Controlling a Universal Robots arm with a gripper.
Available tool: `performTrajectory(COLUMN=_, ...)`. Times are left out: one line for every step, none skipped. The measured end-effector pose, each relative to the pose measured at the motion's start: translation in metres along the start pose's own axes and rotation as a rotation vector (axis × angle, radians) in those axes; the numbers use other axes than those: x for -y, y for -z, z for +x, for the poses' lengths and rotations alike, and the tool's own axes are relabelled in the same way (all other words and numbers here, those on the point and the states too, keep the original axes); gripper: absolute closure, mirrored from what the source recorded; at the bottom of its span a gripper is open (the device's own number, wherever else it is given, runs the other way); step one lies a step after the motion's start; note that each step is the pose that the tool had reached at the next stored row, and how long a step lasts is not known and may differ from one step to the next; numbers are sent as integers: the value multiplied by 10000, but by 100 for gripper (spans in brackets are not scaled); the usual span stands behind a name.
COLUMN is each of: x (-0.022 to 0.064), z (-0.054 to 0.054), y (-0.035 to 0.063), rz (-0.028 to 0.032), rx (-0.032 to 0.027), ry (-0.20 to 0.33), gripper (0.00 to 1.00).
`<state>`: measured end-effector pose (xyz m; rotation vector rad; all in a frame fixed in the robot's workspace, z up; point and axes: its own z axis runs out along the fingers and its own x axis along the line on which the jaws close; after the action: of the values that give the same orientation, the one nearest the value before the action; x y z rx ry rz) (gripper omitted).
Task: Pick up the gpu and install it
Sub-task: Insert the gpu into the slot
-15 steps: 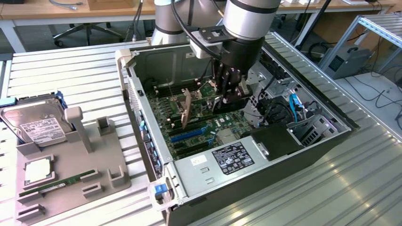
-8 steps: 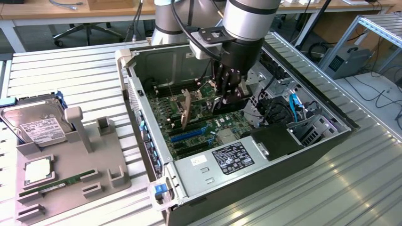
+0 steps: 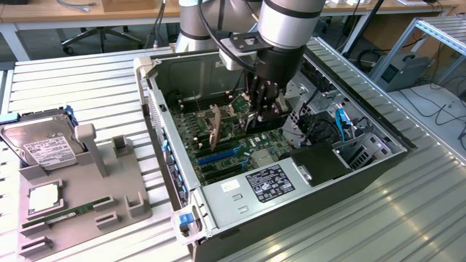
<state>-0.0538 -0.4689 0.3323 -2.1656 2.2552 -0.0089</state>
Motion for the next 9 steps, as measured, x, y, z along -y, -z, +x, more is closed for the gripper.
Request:
performTrajectory(x=-1, z=1, y=-1, rz=0, rx=0, ry=0, gripper=73)
performTrajectory(x=-2, z=2, y=-3, rz=1, rx=1, ry=0, gripper=73)
performTrajectory(x=-4, z=4, y=-5, rz=0, rx=1, ry=0, gripper=73)
performTrajectory(x=-5, z=5, y=-6, rz=1, rx=1, ry=0, gripper=73)
performTrajectory(x=-7, z=7, y=-7, rz=0, rx=0, ry=0, gripper=73)
performTrajectory(x=-9, z=8, y=-8, rz=0, rx=-1, ry=0, gripper=73)
performTrajectory(x=-10, z=9, y=-10, rz=0, rx=-1, ry=0, gripper=73)
performTrajectory(x=-12, z=10, y=-12, rz=-1, rx=-2, ry=0, gripper=73)
performTrajectory(x=-13, z=11, y=-13, rz=-1, rx=-2, ry=0, gripper=73)
